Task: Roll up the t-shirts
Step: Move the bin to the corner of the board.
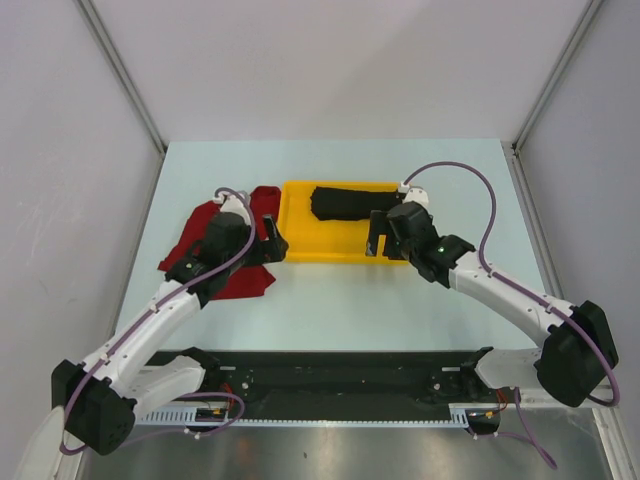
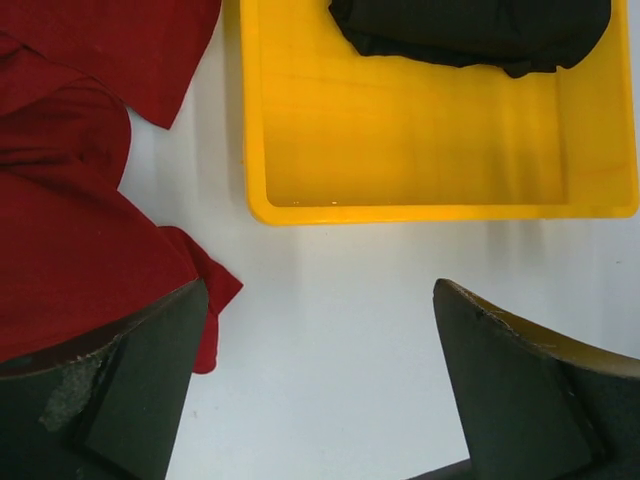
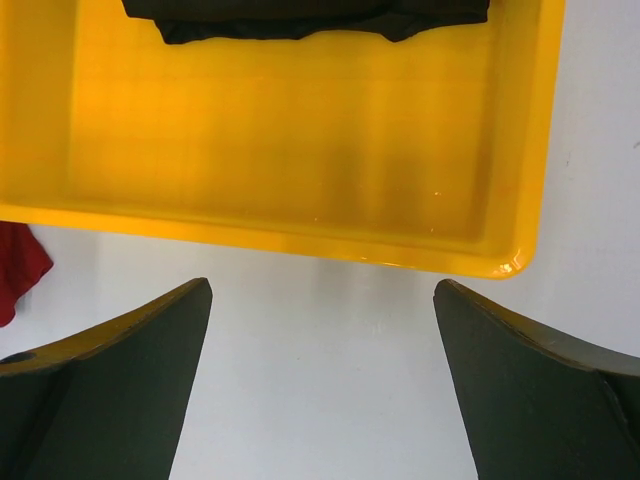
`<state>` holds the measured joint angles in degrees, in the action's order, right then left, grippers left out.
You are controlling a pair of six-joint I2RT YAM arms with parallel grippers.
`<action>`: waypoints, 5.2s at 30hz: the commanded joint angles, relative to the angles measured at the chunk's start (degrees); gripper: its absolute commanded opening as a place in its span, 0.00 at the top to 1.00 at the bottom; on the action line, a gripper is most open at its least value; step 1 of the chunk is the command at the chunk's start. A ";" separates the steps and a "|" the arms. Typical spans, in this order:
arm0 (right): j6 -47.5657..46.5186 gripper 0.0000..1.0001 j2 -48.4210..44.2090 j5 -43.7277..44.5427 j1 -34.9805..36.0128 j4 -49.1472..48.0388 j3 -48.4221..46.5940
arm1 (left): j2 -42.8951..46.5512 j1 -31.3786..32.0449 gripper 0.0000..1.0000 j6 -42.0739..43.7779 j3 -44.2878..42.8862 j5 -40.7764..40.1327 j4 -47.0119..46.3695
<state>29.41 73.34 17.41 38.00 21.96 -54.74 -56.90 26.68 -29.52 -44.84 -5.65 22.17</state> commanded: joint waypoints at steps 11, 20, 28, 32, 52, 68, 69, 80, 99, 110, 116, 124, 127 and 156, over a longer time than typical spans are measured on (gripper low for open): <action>-1.02 0.00 -2.85 -1.41 -2.14 -2.00 0.69 | -6.01 -7.51 0.00 -1.78 -5.43 3.72 -7.56; -1.19 0.00 -6.36 -3.96 -6.09 -0.25 1.04 | -28.15 -9.71 0.00 4.29 -17.38 3.89 -12.77; -3.66 0.00 -18.04 -8.00 -17.95 4.06 1.04 | -41.87 -8.92 0.00 3.50 -23.71 4.60 -11.28; -3.48 0.00 -21.22 -10.46 -21.65 6.08 0.95 | -45.57 -6.03 0.00 1.92 -24.07 4.16 -12.77; -2.60 0.00 -20.35 -13.19 -27.89 7.49 -0.63 | -64.82 14.37 0.00 -8.98 -49.82 5.12 -18.49; -9.79 0.00 10.46 -0.81 -5.85 -6.31 -12.38 | -34.69 2.34 0.00 -10.12 -25.49 -3.40 -11.90; -10.77 0.00 13.03 0.59 -5.13 -6.48 -13.80 | -32.94 1.89 0.00 -10.12 -24.52 -3.32 -11.19; -17.46 0.00 37.47 12.12 -2.84 -2.45 -31.82 | -15.79 -1.45 0.00 -7.14 -16.51 0.02 -6.97; -7.96 0.05 44.87 8.17 -11.54 0.72 -32.80 | -13.50 -1.80 0.00 -5.99 -13.87 1.78 -6.79; -9.19 0.05 41.09 5.18 -17.43 -2.18 -27.17 | -13.67 -1.72 0.01 -5.90 -13.26 2.22 -6.88; -8.23 0.05 40.65 4.04 -20.86 -2.44 -26.73 | -13.15 -1.72 0.00 -5.46 -12.99 1.96 -6.44; -6.12 0.06 40.21 3.51 -25.34 -4.37 -26.91 | -12.79 -1.80 0.00 -5.11 -12.47 2.31 -6.27; -5.85 0.06 40.48 2.54 -26.48 -5.34 -26.91 | -12.53 -1.80 0.00 -5.02 -12.20 2.05 -6.00; -4.18 0.00 24.57 -4.22 -17.39 0.03 -29.20 | -1.64 -5.41 0.00 -15.45 -3.60 -6.90 0.49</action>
<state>24.21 104.14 16.08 12.19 22.76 -82.96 -65.36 21.87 -38.15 -52.31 -5.13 18.81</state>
